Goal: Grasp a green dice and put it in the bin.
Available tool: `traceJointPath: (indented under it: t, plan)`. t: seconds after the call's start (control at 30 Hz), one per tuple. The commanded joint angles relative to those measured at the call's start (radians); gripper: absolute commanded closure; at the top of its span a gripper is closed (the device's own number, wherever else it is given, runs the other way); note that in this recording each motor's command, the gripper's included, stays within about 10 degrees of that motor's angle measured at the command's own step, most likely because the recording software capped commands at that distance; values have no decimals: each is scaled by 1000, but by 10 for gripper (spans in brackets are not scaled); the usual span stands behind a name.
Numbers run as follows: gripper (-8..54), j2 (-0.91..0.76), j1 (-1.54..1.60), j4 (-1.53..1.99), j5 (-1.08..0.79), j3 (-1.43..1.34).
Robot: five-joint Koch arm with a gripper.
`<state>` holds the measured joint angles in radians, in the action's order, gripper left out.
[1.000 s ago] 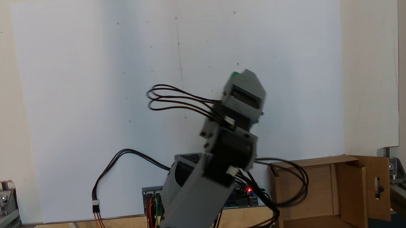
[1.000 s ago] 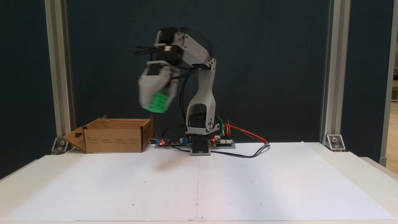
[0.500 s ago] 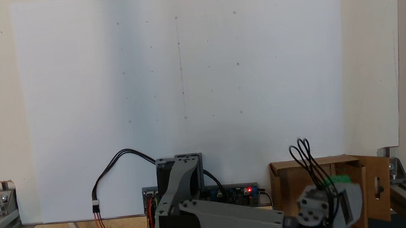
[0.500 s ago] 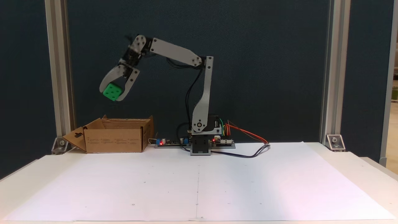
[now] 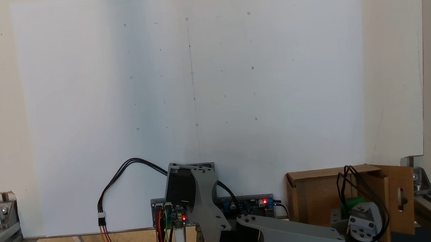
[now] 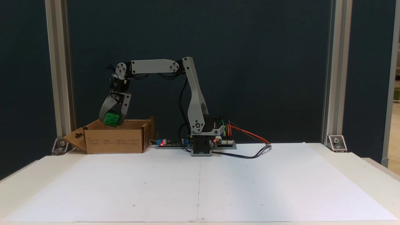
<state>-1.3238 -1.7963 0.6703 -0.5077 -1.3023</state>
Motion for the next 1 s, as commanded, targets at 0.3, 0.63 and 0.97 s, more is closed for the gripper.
traceJointPath:
  t: [0.3, 0.63, 0.97]
  plan:
    - [52, -318, 138, -28, 273, 103]
    - [15, -586, 853, -32, 517, 129]
    - [14, -676, 1578, -158, 518, -110]
